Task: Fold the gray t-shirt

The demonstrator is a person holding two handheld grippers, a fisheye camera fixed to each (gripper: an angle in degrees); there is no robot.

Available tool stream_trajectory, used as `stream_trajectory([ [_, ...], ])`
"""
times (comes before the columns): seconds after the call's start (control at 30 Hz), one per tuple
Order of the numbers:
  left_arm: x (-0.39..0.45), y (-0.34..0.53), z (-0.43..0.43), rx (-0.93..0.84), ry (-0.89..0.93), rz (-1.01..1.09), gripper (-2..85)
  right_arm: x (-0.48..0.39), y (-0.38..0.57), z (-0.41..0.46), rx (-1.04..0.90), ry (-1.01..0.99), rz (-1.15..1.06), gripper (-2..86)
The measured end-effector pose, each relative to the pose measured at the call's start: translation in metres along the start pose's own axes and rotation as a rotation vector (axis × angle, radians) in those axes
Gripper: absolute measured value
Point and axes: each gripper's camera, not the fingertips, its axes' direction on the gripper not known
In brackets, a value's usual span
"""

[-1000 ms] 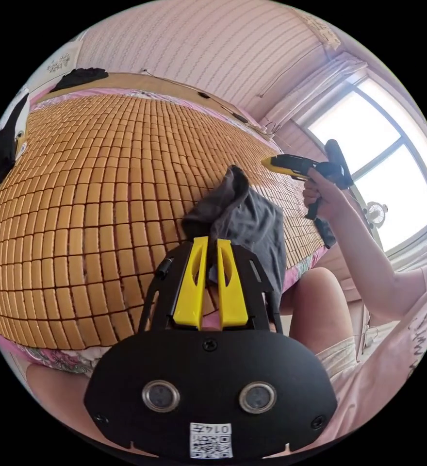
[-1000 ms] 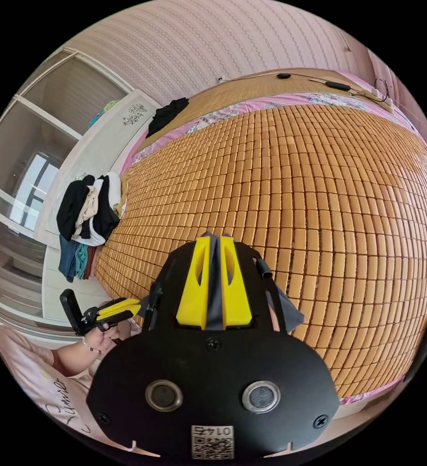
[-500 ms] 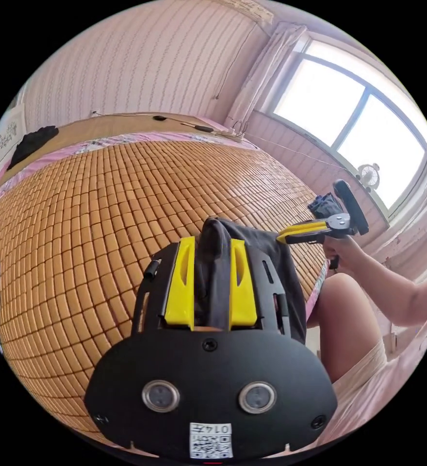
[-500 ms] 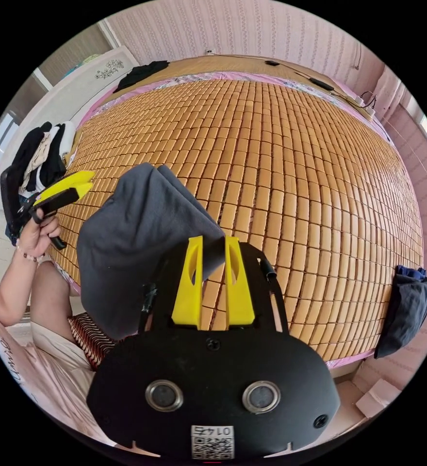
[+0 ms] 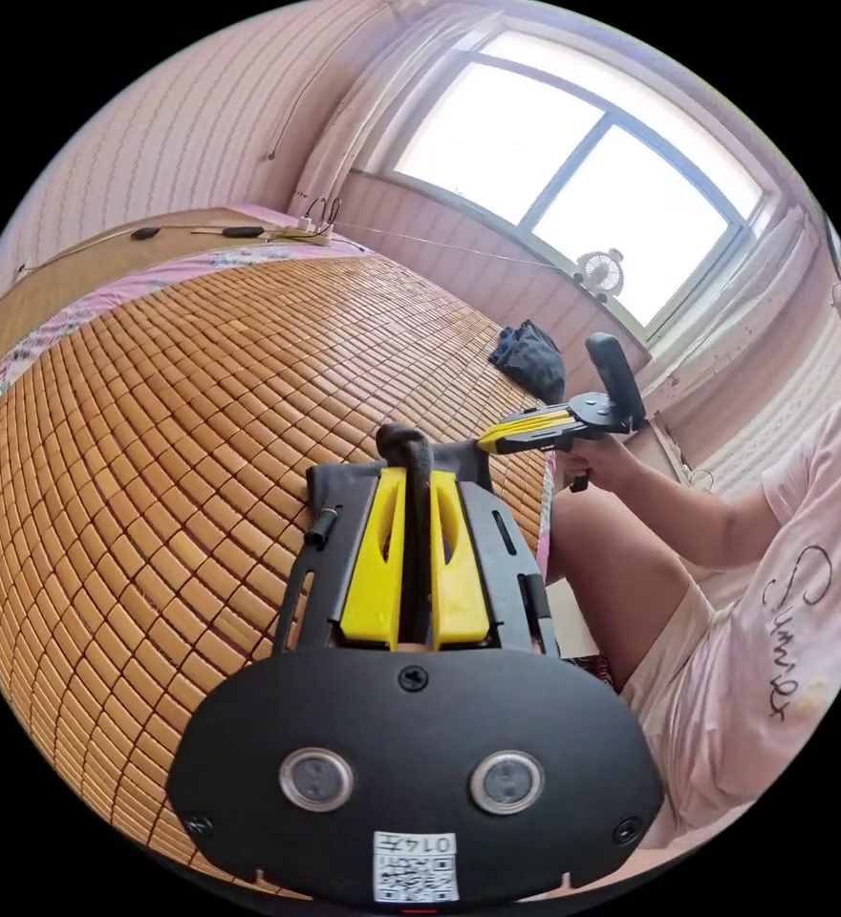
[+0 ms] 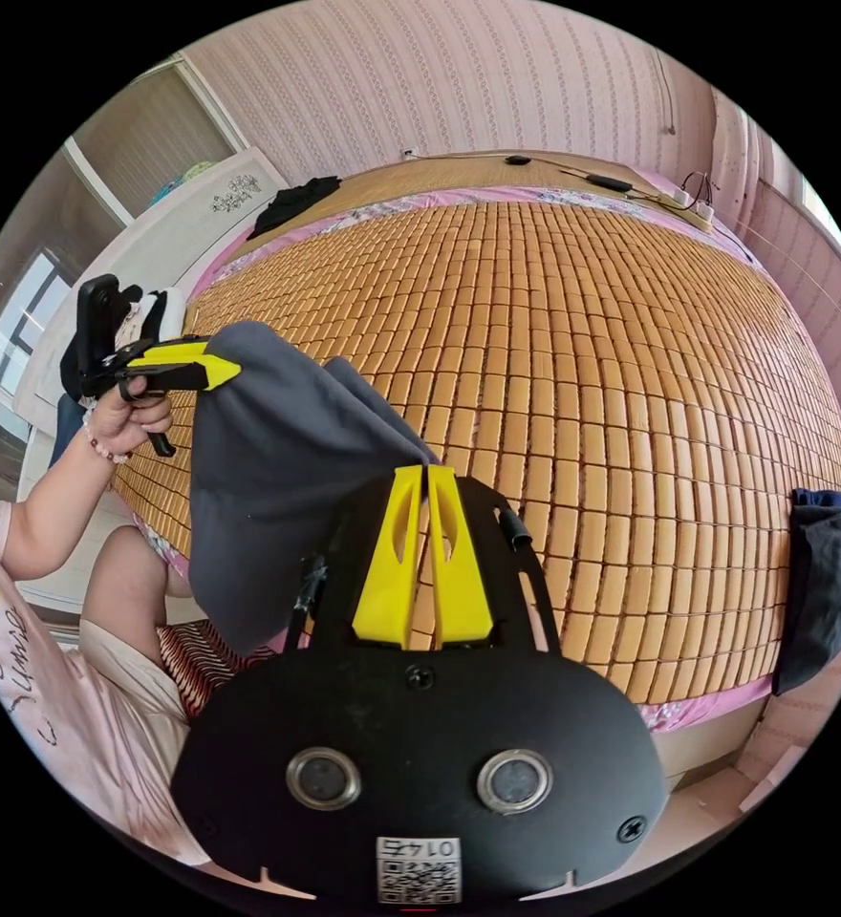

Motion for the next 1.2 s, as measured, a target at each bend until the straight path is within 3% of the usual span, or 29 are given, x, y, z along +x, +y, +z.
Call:
stream_trajectory([
  [0.2,-0.049,-0.001,0.068,-0.197,-0.136,-0.236,6.7,0.021,0.003,0.017,-0.038,-0.011,0.075,1.0],
  [0.43,-0.023,0.023,-0.003,-0.087,-0.272,-0.18,8.0,0.026,-0.002,0.012,-0.112,0.069,0.045,4.4],
  [0.5,-0.007,0.054,-0.027,-0.112,-0.308,-0.213,8.1,0.016,-0.012,0.003,-0.061,0.122,-0.02,6.2],
  [0.6,0.016,0.102,-0.04,-0.082,-0.279,-0.31,9.1,-0.004,-0.032,0.005,0.019,0.005,-0.17,10.1],
  [0.77,0.042,0.144,-0.016,-0.084,-0.233,-0.442,12.6,-0.03,-0.063,0.054,-0.075,-0.06,-0.382,14.9],
  [0.87,0.057,0.15,0.006,-0.105,-0.269,-0.443,12.2,-0.041,-0.062,0.084,-0.187,-0.102,-0.475,12.1],
  [0.97,0.075,0.154,0.015,-0.088,-0.367,-0.402,8.7,-0.038,-0.045,0.08,-0.145,-0.14,-0.498,7.9],
  [1.03,0.08,0.157,0.02,-0.088,-0.296,-0.402,4.5,-0.028,-0.036,0.075,-0.148,-0.213,-0.454,5.9],
  [1.2,0.111,0.169,0.004,0.015,-0.305,-0.364,3.5,-0.015,0.023,0.007,0.105,-0.309,-0.453,4.5],
])
